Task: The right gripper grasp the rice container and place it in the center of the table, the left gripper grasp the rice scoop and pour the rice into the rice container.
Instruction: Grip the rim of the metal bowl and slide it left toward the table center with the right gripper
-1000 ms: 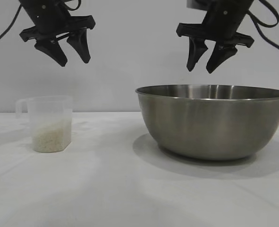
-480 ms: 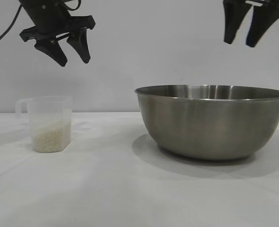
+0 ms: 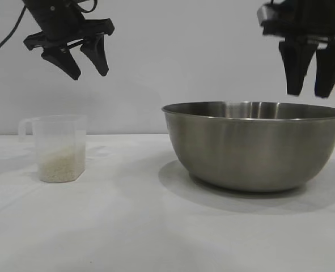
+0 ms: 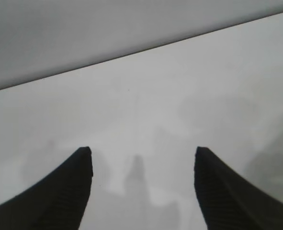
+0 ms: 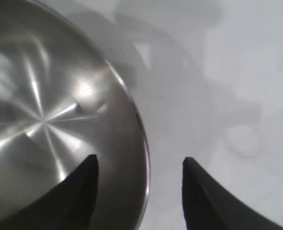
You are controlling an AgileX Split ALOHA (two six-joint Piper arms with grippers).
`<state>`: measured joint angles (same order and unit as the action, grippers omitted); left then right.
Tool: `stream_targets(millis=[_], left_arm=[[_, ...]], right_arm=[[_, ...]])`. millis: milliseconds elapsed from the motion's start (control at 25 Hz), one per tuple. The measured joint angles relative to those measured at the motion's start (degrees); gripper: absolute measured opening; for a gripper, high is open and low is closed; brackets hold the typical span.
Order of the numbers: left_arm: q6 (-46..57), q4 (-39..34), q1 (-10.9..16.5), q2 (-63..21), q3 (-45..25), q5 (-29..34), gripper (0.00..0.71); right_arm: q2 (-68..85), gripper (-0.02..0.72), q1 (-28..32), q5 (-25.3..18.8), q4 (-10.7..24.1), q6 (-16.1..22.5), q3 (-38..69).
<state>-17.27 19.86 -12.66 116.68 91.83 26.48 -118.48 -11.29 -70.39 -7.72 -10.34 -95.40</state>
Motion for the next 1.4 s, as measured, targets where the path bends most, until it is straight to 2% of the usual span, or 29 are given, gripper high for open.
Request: stream_targets(millis=[160, 400, 480, 680, 880, 1120, 1320, 1400], left_arm=[[0.0, 0.0, 0.0, 0.0, 0.0, 0.0, 0.405], [0.0, 0.0, 0.0, 0.0, 0.0, 0.0, 0.405], [0.0, 0.0, 0.0, 0.0, 0.0, 0.0, 0.405], [0.0, 0.0, 0.0, 0.0, 0.0, 0.0, 0.405], [0.0, 0.0, 0.0, 0.0, 0.0, 0.0, 0.405], [0.0, 0.0, 0.0, 0.0, 0.09, 0.0, 0.405], [0.0, 0.0, 0.0, 0.0, 0.22, 0.0, 0.405], [0.0, 0.0, 0.0, 0.0, 0.22, 0.0, 0.405]], right_arm=[[-1.8, 0.37, 0.0, 0.11, 0.96, 0.12, 0.0], [-3.53, 0.074, 0.0, 0.22, 1.4, 0.02, 0.0], [-3.53, 0.0, 0.0, 0.22, 1.29, -0.1, 0.0], [-3.53, 0.0, -0.73, 0.22, -0.77, -0.46, 0.0], [-3.53, 0.0, -4.6, 0.45, -3.08, -0.7, 0.0], [-3.53, 0.0, -8.19, 0.53, -3.89, -1.09, 0.0], [-2.82, 0.311, -8.17, 0.53, -3.81, -1.96, 0.0], [-0.97, 0.38, -8.17, 0.53, -3.81, -2.35, 0.12]])
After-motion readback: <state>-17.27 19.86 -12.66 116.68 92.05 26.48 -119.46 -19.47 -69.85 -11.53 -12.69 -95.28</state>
